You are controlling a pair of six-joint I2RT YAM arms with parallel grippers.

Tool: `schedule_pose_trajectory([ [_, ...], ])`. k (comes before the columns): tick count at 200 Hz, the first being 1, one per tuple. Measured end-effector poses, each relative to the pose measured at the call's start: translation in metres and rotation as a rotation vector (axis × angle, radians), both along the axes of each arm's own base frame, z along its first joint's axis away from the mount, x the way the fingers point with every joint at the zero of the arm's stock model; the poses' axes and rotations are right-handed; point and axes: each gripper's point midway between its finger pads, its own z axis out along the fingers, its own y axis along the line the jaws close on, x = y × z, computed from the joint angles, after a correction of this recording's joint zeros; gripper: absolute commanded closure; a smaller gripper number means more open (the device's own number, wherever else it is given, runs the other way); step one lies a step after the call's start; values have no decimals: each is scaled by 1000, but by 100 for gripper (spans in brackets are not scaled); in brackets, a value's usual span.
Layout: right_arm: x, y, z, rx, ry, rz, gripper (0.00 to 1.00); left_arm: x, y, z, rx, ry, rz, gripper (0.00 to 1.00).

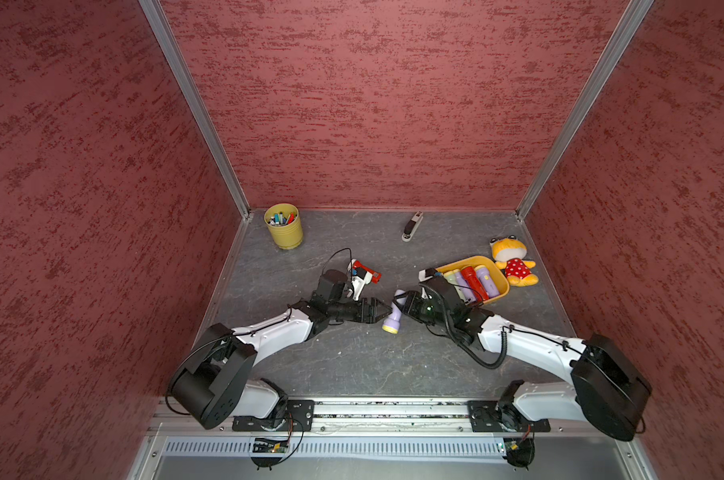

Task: Put the flashlights into the storage boxes
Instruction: Pick up the flashlight from the center of the board.

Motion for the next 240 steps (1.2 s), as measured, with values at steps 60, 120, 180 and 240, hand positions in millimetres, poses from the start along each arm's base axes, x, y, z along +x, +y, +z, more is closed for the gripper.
schedule_pose_trajectory([
  [60,12,-1,20,41,-71,-37,72,-13,-15,11,-72,-13,-84,30],
  [120,16,-4,31,61,-107,-56,71,-13,-18,7,-77,-1,-87,45],
  [180,17,-5,35,68,-126,-65,58,-13,-20,11,-86,-26,-100,56],
  [240,15,-18,62,65,-270,-70,41,-11,-11,11,7,-30,-86,61],
])
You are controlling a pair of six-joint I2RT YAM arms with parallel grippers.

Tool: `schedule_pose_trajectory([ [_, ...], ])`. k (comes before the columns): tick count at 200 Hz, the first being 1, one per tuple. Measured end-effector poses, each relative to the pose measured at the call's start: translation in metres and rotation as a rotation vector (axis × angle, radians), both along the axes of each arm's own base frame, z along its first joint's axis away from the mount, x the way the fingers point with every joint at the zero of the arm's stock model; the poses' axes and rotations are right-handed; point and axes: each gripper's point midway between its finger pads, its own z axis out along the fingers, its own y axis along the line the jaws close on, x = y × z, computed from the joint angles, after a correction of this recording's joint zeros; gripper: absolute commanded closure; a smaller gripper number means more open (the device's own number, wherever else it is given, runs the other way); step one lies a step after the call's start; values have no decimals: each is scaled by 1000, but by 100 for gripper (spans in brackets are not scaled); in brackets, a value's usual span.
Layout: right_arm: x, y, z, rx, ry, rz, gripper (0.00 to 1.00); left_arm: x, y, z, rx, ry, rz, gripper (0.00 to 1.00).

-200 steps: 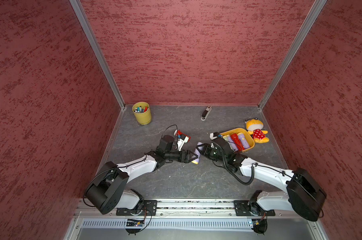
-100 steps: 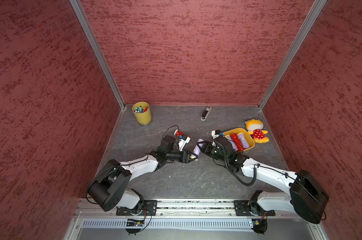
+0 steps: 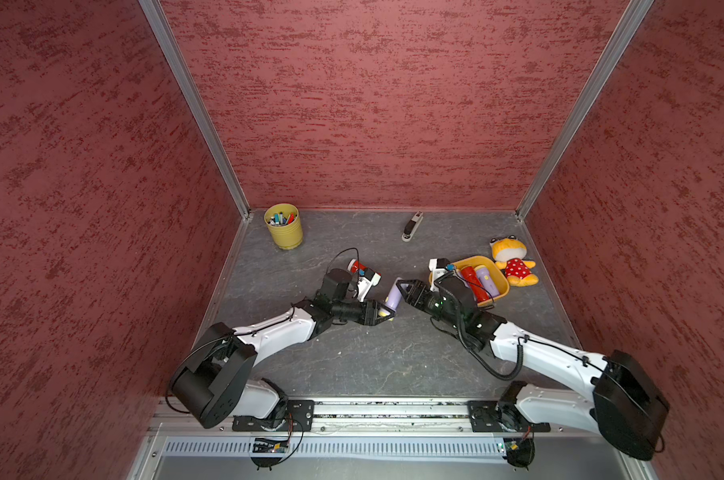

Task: Put the flashlights into the storage boxes
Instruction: Pick up the flashlight from the center of the board.

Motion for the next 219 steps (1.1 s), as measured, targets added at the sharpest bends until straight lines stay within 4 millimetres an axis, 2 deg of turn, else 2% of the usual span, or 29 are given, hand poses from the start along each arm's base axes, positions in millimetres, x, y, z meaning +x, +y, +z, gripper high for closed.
schedule_pose_trajectory([
  [19,0,-5,10,-34,-74,6,40,2,4,3,31,-17,-5,65],
  [52,-4,-15,31,-136,-238,28,37,12,16,4,91,-33,2,64],
  [79,-10,-27,48,-222,-385,32,37,11,21,6,130,-20,-11,64],
  [117,-29,-37,50,-418,-672,111,21,6,25,11,173,14,-37,63],
  [148,-33,-31,61,-648,-895,209,19,6,28,17,210,68,-70,64],
  [172,-28,-17,74,-831,-1036,313,24,5,30,22,226,103,-104,64],
  [189,-27,-7,70,-946,-1102,400,27,2,30,25,230,142,-131,64],
  [219,-35,2,41,-1141,-1193,593,32,-6,31,24,229,213,-180,64],
])
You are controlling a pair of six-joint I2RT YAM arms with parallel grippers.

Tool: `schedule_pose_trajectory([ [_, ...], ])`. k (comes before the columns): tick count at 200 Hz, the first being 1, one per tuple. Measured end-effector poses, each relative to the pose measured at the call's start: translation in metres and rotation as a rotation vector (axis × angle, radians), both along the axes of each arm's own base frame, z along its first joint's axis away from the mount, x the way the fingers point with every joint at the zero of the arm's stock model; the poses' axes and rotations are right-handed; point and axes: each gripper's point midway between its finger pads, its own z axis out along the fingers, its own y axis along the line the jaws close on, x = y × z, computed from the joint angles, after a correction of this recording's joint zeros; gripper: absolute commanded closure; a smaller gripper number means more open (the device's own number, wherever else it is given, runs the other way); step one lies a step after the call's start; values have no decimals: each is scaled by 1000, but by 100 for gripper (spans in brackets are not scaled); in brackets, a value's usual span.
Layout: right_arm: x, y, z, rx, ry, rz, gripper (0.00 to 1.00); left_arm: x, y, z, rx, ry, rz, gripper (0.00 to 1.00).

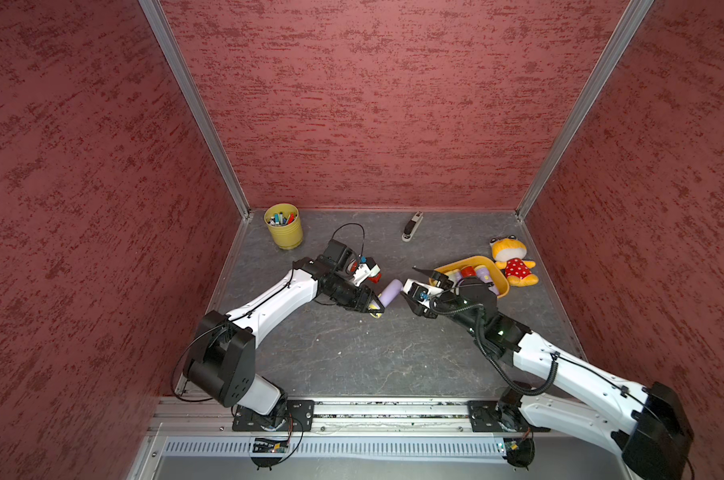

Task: Put the flashlights into the storage boxes
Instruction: Pick up the flashlight from the center of the board.

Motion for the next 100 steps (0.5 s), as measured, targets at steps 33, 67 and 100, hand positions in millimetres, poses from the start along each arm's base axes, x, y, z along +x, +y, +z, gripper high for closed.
schedule_pose_trajectory([
  [33,-16,11,-23,-176,-74,129,34,-11,2,-6,11,74,-22,64],
  [67,-18,22,-52,-286,-54,192,33,-14,1,-6,8,107,-35,64],
  [100,-12,29,-72,-352,-13,205,33,-15,1,-4,6,111,-41,64],
])
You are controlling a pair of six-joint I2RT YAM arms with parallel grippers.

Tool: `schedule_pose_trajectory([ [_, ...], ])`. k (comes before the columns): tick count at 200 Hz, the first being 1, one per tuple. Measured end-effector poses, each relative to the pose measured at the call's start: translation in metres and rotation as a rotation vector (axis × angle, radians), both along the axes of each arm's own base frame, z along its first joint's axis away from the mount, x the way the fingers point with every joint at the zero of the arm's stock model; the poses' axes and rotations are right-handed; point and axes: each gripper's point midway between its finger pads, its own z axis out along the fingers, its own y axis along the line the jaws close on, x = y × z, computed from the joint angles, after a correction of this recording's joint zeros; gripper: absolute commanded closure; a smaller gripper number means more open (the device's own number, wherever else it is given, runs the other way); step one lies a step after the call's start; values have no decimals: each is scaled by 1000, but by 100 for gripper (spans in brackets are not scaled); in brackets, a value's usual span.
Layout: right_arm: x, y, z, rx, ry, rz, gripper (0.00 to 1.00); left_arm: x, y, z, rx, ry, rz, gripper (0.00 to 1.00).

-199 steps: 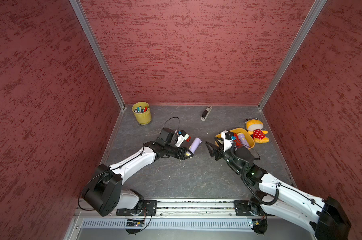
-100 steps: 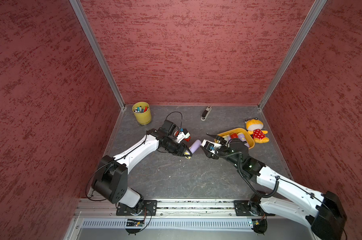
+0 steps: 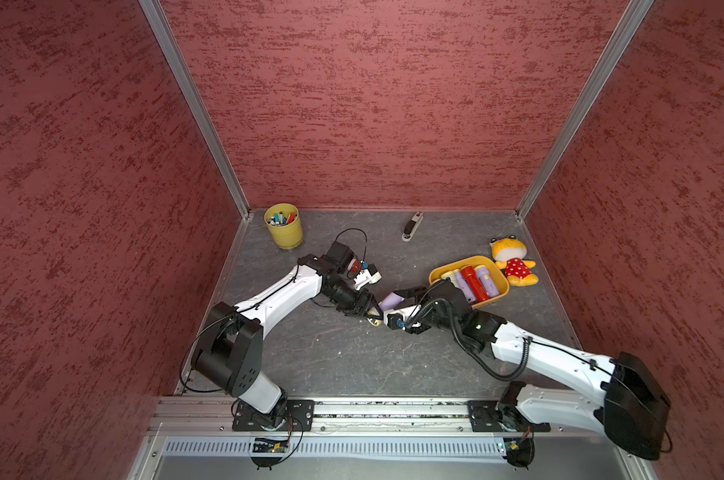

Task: Put the flashlights into the storage boxes
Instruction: Pick up the flashlight from the center of the board.

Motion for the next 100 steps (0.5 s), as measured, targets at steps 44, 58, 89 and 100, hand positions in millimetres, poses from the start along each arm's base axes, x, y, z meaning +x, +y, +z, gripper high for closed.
schedule_pose_trajectory([
  [44,8,7,-6,-29,2,2,35,-1,0,1,-5,3,-5,64],
  [58,9,9,-9,-34,3,2,37,-2,-1,2,-8,5,-8,64],
  [89,11,16,-16,-99,-70,74,46,-3,-3,4,-21,9,-13,64],
  [100,10,18,-16,-128,-117,118,53,-3,-4,4,-26,10,-14,64],
])
